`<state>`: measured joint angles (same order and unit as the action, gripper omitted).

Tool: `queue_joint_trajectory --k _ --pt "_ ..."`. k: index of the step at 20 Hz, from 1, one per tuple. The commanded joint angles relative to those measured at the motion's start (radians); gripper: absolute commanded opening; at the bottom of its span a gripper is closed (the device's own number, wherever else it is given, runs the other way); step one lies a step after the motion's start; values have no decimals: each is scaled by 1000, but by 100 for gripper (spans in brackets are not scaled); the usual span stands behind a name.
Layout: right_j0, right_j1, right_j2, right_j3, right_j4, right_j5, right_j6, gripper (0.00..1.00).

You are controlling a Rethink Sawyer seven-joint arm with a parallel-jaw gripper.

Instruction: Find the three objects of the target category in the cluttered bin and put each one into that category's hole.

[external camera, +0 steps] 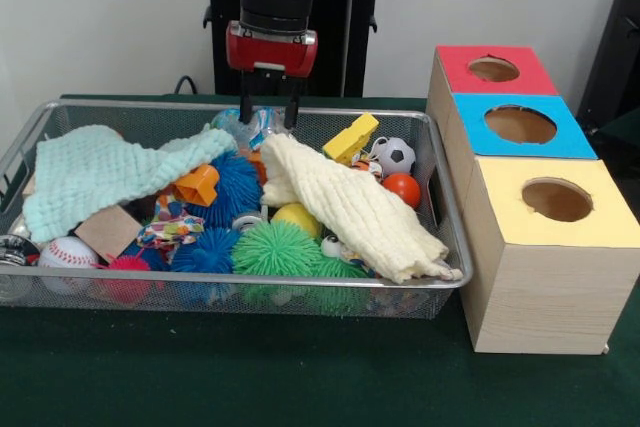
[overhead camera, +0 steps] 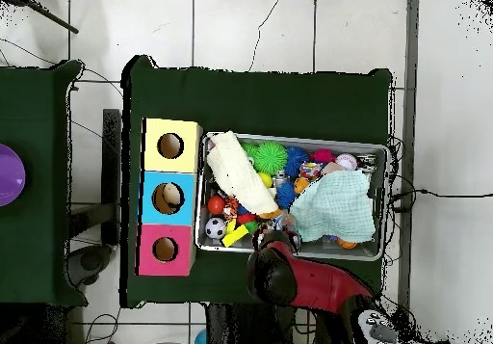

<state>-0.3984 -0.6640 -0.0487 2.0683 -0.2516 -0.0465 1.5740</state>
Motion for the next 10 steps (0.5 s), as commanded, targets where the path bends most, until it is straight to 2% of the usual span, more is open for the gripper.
queue_joint_trajectory --k 1,2,3,10 --pt "29 40 44 -119 48 -44 176 0" --pt "27 39 48 -125 32 -21 153 0" --pt "25 37 52 -132 16 2 131 100" --pt "28 42 49 -129 18 -6 137 100"
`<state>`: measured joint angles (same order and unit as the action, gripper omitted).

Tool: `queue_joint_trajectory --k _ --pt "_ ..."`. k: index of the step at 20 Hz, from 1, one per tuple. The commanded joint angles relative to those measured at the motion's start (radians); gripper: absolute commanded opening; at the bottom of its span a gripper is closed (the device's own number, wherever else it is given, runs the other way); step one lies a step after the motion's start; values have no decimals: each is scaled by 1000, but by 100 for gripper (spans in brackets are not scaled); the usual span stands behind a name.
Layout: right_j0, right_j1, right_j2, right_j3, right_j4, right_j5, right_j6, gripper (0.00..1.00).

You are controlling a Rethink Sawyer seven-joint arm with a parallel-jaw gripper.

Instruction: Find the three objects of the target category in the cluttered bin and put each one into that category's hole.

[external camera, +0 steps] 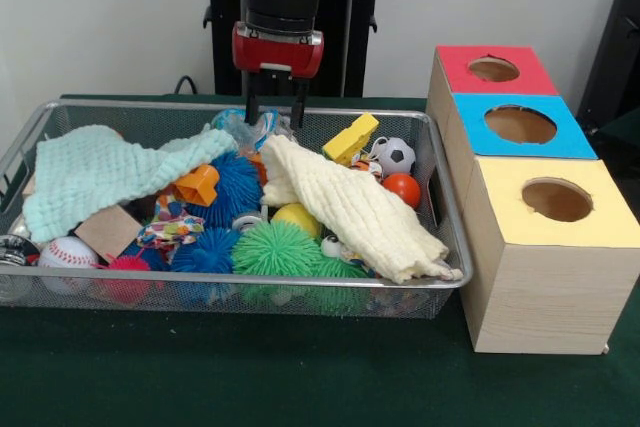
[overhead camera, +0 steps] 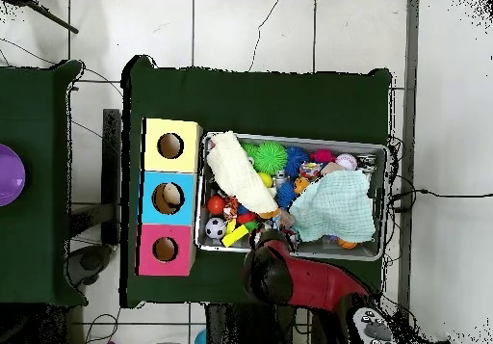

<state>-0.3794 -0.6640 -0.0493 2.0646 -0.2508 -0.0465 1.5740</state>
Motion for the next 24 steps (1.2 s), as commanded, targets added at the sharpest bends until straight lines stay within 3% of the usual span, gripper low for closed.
queue_joint_trajectory --k 1,24 --pt "11 43 48 -125 17 -6 138 100" --pt "-5 33 64 -124 -3 18 113 100"
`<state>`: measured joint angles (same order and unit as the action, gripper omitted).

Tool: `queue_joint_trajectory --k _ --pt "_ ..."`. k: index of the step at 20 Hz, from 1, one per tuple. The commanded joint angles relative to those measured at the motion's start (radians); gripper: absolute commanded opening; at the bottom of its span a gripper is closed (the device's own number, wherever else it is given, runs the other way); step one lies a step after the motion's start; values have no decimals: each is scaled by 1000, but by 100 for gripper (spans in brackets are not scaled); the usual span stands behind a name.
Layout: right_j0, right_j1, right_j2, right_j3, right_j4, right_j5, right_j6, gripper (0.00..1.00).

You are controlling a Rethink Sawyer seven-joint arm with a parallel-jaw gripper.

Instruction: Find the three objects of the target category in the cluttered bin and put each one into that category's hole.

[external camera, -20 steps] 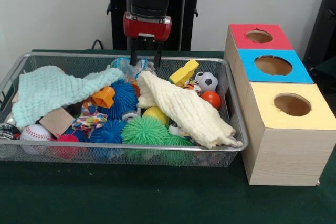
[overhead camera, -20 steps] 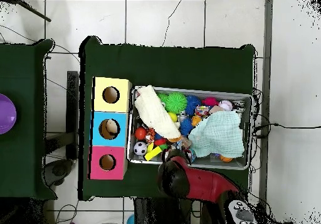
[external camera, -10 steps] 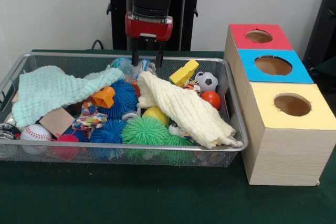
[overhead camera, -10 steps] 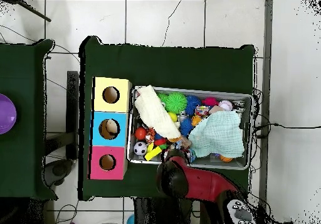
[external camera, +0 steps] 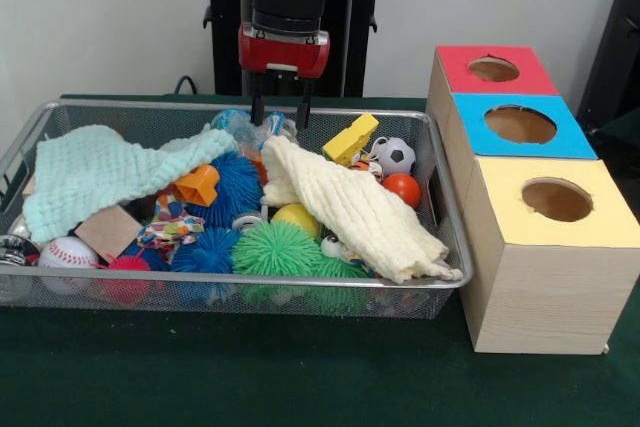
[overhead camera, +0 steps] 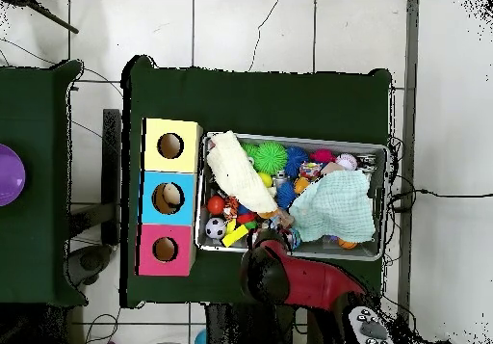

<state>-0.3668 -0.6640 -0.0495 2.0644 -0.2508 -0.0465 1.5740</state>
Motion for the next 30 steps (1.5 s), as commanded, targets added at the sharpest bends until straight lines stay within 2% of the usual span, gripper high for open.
queue_joint_trajectory --k 1,17,18,30 --pt "-18 35 64 -125 -4 17 113 100" --pt "-22 36 64 -123 -10 9 111 100" --pt "-25 36 66 -123 -14 6 109 0" --pt "-7 38 49 -133 -5 18 109 0"
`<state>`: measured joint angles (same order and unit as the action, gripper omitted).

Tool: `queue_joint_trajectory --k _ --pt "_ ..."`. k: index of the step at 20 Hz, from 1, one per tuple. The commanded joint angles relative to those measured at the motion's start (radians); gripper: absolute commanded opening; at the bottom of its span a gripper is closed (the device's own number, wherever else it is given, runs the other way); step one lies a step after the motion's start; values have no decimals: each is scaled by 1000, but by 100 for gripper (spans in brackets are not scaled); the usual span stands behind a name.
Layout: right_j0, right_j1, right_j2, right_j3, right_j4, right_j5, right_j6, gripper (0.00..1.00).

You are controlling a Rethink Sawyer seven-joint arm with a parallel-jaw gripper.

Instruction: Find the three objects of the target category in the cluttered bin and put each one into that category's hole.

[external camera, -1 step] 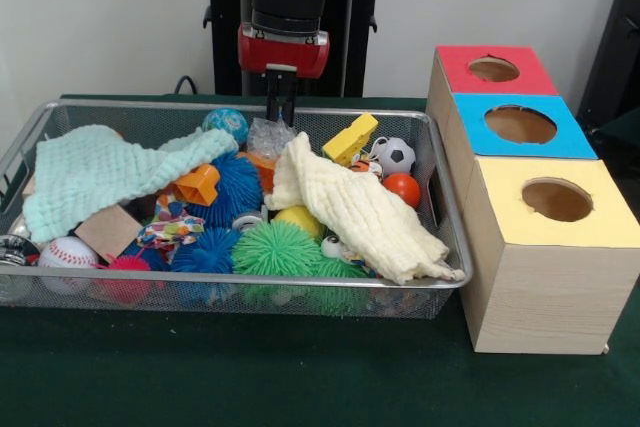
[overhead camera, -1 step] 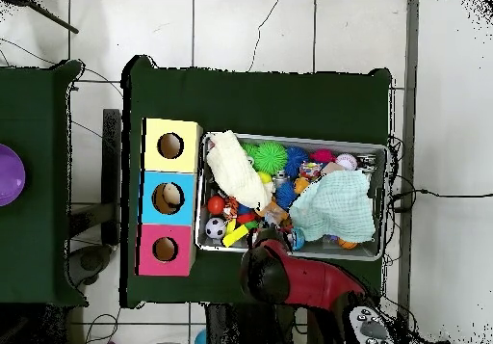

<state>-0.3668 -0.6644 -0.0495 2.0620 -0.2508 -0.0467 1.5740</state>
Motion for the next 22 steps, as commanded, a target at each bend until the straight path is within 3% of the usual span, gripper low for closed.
queue_joint_trajectory --k 1,7,22 --pt "-6 39 48 -131 -5 20 109 0" --pt "-3 25 48 -122 2 31 114 0" --pt "10 -145 56 -42 25 162 110 0"
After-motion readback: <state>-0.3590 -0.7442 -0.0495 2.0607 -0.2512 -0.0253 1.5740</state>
